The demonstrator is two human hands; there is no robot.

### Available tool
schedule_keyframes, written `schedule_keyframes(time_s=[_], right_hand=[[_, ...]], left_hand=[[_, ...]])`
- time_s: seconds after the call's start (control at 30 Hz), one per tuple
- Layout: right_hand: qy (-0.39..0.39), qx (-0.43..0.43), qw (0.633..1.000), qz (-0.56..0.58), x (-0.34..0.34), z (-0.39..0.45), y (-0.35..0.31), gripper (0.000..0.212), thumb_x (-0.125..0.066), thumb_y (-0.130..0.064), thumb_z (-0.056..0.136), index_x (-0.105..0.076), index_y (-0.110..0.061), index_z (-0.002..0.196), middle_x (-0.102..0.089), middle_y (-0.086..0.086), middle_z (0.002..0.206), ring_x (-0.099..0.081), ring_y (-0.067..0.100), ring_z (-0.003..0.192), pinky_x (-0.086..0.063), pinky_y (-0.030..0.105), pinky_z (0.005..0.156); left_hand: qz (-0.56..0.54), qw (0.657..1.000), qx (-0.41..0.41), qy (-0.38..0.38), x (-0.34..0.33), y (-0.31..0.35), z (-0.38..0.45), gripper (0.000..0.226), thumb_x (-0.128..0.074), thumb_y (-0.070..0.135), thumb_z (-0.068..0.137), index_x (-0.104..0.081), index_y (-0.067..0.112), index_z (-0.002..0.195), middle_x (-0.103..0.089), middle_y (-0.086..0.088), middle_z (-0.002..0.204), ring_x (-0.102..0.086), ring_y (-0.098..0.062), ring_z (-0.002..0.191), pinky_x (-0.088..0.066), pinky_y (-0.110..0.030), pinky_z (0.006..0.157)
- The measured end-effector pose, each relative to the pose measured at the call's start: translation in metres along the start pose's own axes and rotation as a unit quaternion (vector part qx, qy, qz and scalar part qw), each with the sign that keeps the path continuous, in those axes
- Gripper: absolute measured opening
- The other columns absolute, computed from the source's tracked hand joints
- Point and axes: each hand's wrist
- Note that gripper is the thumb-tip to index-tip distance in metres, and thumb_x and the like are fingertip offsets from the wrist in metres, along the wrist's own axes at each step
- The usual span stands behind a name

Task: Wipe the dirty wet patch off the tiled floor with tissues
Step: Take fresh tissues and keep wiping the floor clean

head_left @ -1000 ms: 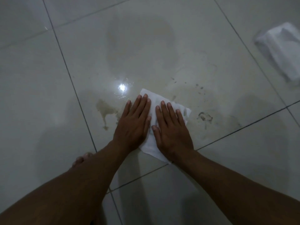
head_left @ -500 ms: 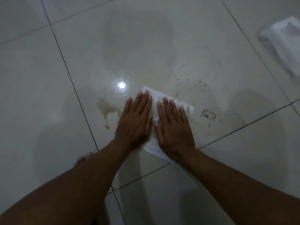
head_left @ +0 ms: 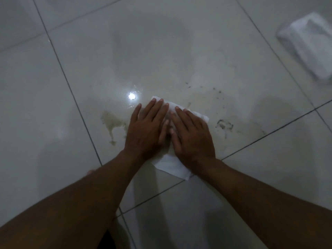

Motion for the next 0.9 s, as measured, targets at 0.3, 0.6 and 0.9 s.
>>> schedule_keyframes(time_s=[0.3,0.6,0.9], right_hand=[[0.145,-0.114,0.983,0.020,0.063,0.024,0.079,0.045,-0.044,-0.026,0.099,-0.048,-0.010,0.141,-0.049,0.010,0.145,-0.043,0.022,0.136,-0.040,0.046,0.107],[0.201,-0.234,0.951,-0.011,0.109,0.028,0.172,0.046,-0.041,-0.028,0.101,-0.044,-0.014,0.144,-0.044,0.007,0.149,-0.036,0.019,0.141,-0.034,0.043,0.114],[0.265,-0.319,0.908,-0.066,0.126,0.049,0.249,0.047,-0.044,-0.028,0.100,-0.042,-0.015,0.145,-0.040,0.006,0.152,-0.033,0.022,0.143,-0.029,0.045,0.116]], left_hand=[[-0.064,0.993,-0.087,0.050,0.005,0.071,0.104,0.046,-0.042,0.030,0.100,-0.051,0.012,0.141,-0.052,-0.010,0.144,-0.046,-0.025,0.134,-0.036,-0.038,0.108],[-0.101,0.974,-0.200,0.029,-0.016,0.158,0.216,0.048,-0.042,0.032,0.100,-0.045,0.013,0.144,-0.046,-0.010,0.149,-0.041,-0.025,0.139,-0.038,-0.040,0.110],[-0.116,0.951,-0.283,0.038,-0.039,0.214,0.308,0.055,-0.051,0.032,0.097,-0.041,0.012,0.147,-0.041,-0.011,0.152,-0.037,-0.025,0.141,-0.034,-0.039,0.110]])
Point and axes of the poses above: each hand's wrist, its own z-axis towards the middle knuckle, its own x-axis out of the back of the hand, y = z × x
